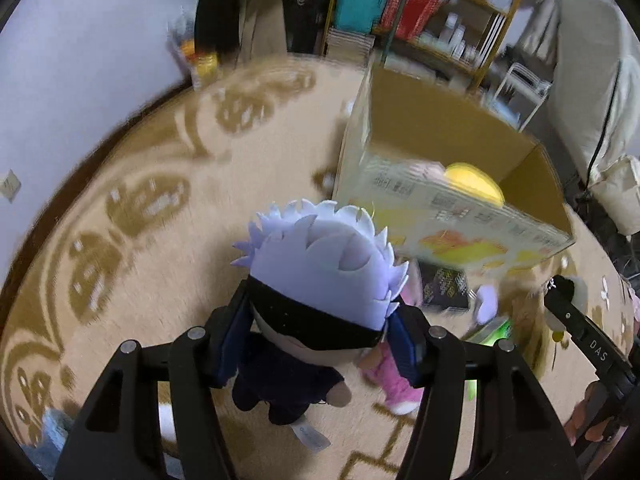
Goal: Organize soft objects
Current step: 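Grasp the white-haired doll with the left tool while the right tool grasps the fluffy plush, then carry both plushes over the box and release them inside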
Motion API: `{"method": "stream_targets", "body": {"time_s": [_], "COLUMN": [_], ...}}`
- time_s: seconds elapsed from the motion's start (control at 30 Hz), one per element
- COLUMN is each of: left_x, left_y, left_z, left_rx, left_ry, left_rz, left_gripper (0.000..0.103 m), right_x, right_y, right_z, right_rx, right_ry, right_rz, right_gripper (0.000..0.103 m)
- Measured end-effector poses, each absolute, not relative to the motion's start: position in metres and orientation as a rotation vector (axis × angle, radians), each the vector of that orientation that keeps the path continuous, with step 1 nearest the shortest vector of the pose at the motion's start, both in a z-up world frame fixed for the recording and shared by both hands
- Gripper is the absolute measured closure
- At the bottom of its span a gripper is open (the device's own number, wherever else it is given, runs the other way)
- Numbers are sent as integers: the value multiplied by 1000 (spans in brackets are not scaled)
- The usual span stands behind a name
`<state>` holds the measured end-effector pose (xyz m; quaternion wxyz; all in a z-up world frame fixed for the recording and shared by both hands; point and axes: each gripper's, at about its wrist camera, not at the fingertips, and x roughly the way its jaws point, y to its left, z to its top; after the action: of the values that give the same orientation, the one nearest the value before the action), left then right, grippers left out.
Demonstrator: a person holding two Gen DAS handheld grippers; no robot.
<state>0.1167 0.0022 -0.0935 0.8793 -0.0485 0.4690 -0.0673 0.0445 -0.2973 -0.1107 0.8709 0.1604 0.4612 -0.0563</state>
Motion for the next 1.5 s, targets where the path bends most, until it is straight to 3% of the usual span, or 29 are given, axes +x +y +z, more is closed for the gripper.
{"method": "stream_targets", "body": {"time_s": [0.27, 0.73, 1.13, 1.5], "left_x": [98, 109, 145, 155], "left_y": [-8, -22, -56, -90], "left_z": [-43, 8, -5, -40], "left_rx": [-32, -19, 30, 141], "left_ry": [669, 465, 476, 541], "left_rz": [-166, -216, -230, -279], "left_gripper": [42, 42, 42, 41], "right_x": [39, 41, 74, 110], "right_y": [-296, -281, -276, -280], "right_z": [-69, -4, 3, -39], "right_rx": [313, 252, 159, 191], "right_ry": [766, 550, 486, 649], "right_rz": [-87, 54, 99, 123], "right_gripper": [60, 60, 60, 59]}}
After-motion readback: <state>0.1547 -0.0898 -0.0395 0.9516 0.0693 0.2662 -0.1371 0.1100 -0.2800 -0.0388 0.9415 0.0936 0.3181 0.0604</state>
